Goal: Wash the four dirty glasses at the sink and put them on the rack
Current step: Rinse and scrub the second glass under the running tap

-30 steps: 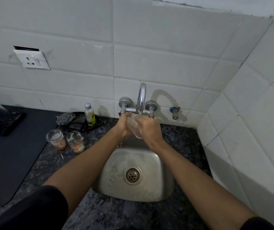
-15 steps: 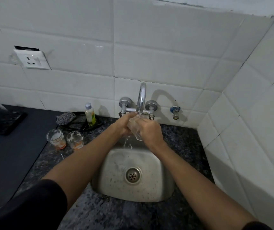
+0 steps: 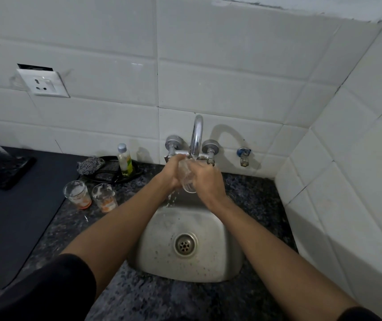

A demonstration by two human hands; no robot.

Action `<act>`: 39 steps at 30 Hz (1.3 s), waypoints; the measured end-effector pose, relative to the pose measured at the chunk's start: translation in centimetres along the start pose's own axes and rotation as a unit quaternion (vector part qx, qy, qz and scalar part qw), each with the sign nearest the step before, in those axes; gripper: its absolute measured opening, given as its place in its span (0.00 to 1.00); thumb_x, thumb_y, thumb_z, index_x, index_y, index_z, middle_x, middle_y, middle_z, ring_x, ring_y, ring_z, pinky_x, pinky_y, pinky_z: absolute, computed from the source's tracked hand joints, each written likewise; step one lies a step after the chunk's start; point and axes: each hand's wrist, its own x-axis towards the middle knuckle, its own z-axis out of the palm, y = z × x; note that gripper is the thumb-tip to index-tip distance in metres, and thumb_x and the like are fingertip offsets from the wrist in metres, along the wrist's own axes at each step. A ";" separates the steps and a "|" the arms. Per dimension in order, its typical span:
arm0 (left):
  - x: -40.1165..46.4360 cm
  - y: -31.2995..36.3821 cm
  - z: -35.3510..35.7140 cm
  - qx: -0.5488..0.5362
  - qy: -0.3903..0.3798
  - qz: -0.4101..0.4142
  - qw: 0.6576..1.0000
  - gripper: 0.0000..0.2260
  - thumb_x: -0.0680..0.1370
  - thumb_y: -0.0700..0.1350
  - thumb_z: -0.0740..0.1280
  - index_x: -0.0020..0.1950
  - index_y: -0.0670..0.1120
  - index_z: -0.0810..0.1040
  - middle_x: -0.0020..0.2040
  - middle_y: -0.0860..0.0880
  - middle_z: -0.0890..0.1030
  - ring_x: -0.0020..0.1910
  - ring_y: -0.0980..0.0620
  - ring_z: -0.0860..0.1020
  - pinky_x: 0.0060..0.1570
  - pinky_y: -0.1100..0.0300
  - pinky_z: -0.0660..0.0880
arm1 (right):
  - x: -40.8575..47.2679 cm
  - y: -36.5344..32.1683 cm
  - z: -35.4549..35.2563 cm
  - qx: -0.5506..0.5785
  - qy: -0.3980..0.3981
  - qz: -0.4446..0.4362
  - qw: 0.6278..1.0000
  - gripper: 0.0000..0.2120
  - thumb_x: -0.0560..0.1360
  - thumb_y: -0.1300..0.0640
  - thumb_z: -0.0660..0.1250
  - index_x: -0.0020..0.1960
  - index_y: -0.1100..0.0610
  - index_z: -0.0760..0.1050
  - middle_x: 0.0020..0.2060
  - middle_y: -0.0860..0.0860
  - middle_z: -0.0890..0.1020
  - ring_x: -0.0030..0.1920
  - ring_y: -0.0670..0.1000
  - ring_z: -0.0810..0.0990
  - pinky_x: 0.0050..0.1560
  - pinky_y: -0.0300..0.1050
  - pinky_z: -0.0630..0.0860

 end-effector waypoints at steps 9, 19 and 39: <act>-0.2 -0.2 -0.6 -0.025 -0.018 0.002 1.000 0.16 0.83 0.50 0.61 0.58 0.39 0.79 0.50 0.40 0.85 0.50 0.43 0.83 0.54 0.48 0.80 | -0.2 -0.3 -0.6 -0.001 0.019 0.042 0.999 0.17 0.75 0.66 0.72 0.63 0.58 0.83 0.50 0.56 0.87 0.46 0.56 0.85 0.43 0.44 0.77; -0.6 0.1 -0.5 -0.001 -0.023 -0.004 1.000 0.17 0.84 0.51 0.60 0.55 0.40 0.80 0.47 0.41 0.84 0.45 0.44 0.83 0.53 0.49 0.78 | 0.0 -0.5 -0.6 -0.023 0.009 0.038 0.999 0.15 0.74 0.66 0.73 0.61 0.58 0.82 0.47 0.57 0.87 0.44 0.59 0.85 0.43 0.51 0.83; 1.2 -0.4 -1.4 0.007 -0.029 0.023 0.999 0.17 0.81 0.49 0.66 0.63 0.37 0.77 0.50 0.40 0.84 0.49 0.43 0.82 0.67 0.46 0.74 | 0.0 -0.6 -1.0 0.001 -0.009 0.121 0.993 0.09 0.77 0.64 0.68 0.54 0.57 0.84 0.42 0.55 0.86 0.39 0.54 0.82 0.38 0.44 0.72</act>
